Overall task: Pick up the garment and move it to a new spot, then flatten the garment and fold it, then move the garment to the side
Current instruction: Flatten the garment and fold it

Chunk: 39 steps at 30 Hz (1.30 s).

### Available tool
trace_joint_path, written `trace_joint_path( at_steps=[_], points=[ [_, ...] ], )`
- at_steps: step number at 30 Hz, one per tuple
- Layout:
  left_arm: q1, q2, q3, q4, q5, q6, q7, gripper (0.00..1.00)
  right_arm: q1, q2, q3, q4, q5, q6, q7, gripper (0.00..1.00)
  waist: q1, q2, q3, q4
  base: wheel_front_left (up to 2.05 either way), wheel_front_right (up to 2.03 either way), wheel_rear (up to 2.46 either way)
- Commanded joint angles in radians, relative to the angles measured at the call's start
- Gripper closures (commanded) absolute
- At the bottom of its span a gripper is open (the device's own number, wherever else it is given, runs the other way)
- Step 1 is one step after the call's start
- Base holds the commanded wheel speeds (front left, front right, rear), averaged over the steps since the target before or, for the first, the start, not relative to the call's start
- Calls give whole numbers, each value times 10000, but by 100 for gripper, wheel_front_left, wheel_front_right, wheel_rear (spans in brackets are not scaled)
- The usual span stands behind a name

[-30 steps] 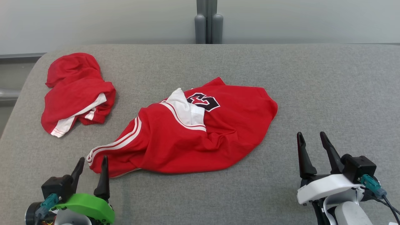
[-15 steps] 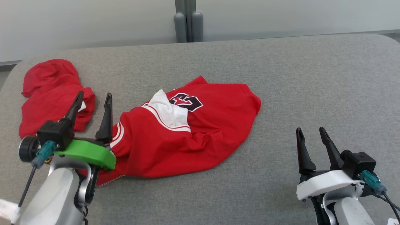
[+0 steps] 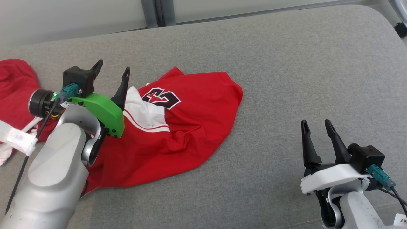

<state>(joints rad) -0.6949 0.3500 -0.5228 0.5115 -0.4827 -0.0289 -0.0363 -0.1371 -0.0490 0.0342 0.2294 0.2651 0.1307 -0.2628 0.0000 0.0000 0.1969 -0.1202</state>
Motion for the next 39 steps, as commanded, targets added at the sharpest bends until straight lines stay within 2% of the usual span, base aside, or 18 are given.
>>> trace_joint_path(
  at_steps=[1, 14, 15, 16, 17, 29, 35, 37, 38, 39],
  points=[
    [-219, -44, -88, 377, 15, -99, 219, 0, -161, -26, -14, -11, 94, 0, -30, 0, 0, 0, 308, -340, 0, 0, 0],
    [-779, -443, -506, 3075, -548, -685, 1549, 0, -300, -26, -47, -22, 120, 0, -32, 0, 0, 0, 544, -671, 0, 0, 0],
    [-794, -508, -488, 3145, -591, -698, 1486, 38, -301, -26, -45, -29, 129, 0, -30, 0, 0, 0, 545, -680, 0, 0, 0],
    [-828, -536, -492, 3235, -609, -737, 1404, 97, -298, -24, -50, -42, 128, 0, -30, 0, 0, 0, 542, -683, 0, 0, 0],
    [-855, -550, -528, 3297, -600, -764, 1346, 100, -285, -27, -65, -50, 132, -1, -30, 0, 0, 0, 535, -679, 0, 0, 0],
    [-1162, -822, -768, 3678, -704, -938, 258, 100, -109, -26, -213, -27, 68, 0, -30, 0, 0, 0, 251, -342, 0, 0, 0],
    [-1157, -970, -788, 3369, -701, -919, -414, 100, 66, -28, -246, 40, 9, -1, -30, 0, 0, 0, -57, 44, 0, 0, 0],
    [-1049, -942, -741, 3174, -658, -793, -804, 100, 82, -26, -208, 54, 1, -1, -30, 0, 0, 0, -150, 143, 0, 0, 0],
    [-977, -895, -740, 3051, -568, -717, -1073, 88, 93, -28, -198, 61, -8, -1, -30, 0, 0, 0, -203, 185, 0, 0, 0],
    [-894, -876, -753, 2968, -527, -673, -1284, 53, 106, -28, -197, 60, -13, 0, -30, 0, 0, 0, -249, 219, 0, 0, 0]
  ],
)
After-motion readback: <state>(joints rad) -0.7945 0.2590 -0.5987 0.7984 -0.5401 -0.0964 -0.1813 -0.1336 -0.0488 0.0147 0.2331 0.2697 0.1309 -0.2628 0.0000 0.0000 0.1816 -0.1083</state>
